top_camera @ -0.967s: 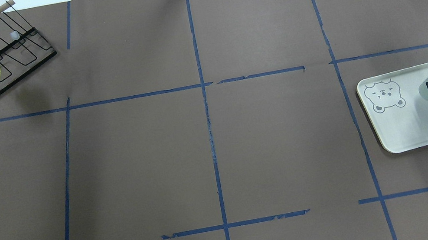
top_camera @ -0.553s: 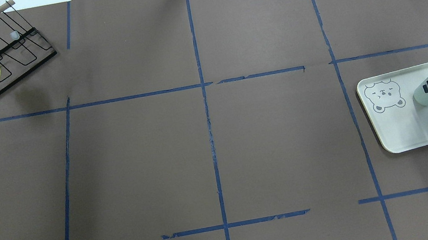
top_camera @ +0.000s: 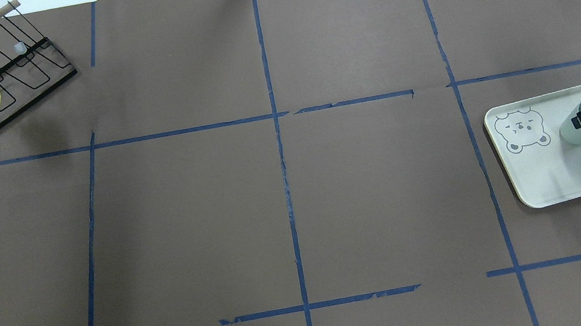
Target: Left arm grabs green cup and hands to right arm on tray
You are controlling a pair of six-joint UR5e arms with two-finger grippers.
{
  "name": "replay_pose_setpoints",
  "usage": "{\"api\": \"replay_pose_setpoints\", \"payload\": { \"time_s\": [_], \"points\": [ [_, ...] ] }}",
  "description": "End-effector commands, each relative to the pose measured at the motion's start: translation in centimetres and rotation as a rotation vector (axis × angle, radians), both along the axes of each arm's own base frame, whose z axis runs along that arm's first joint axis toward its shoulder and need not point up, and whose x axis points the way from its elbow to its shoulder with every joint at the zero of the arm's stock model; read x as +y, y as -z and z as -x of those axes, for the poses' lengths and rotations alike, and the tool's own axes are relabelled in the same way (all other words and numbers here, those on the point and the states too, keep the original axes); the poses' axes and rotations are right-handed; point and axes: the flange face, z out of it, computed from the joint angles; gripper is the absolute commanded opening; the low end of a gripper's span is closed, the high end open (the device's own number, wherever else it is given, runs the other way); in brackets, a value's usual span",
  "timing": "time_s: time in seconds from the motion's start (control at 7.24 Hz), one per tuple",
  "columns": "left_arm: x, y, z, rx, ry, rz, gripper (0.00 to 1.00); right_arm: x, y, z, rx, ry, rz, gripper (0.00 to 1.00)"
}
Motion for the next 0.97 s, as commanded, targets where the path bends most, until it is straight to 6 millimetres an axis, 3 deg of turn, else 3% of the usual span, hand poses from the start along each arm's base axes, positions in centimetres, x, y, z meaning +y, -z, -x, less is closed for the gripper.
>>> {"api": "replay_pose_setpoints", "payload": {
  "time_s": [0.0, 0.28, 0.41, 0.55, 0.83],
  "points": [
    [-0.1, 0.1, 0.0, -0.005, -0.004, -0.02, 1.0, 0.1, -0.4, -7.9, 0.012, 0.087, -0.031, 1.0],
    [0.2, -0.8, 0.0, -0.008, -0.005, -0.027, 1.0, 1.1, 1.3, -15.2, 0.091, 0.116, -0.008, 1.0],
    [0.2, -0.8, 0.1, -0.01, -0.005, -0.027, 1.0, 2.5, 0.3, -18.9, 0.124, 0.133, 0.036, 1.0],
    [0.4, -1.3, 0.0, -0.009, -0.003, -0.013, 1.0, 5.6, -3.1, -19.5, 0.157, 0.148, 0.117, 1.0],
    [0.3, -1.0, 0.0, -0.007, -0.005, -0.024, 1.0, 5.9, -5.6, -19.6, 0.152, 0.138, 0.096, 1.0]
  ]
}}
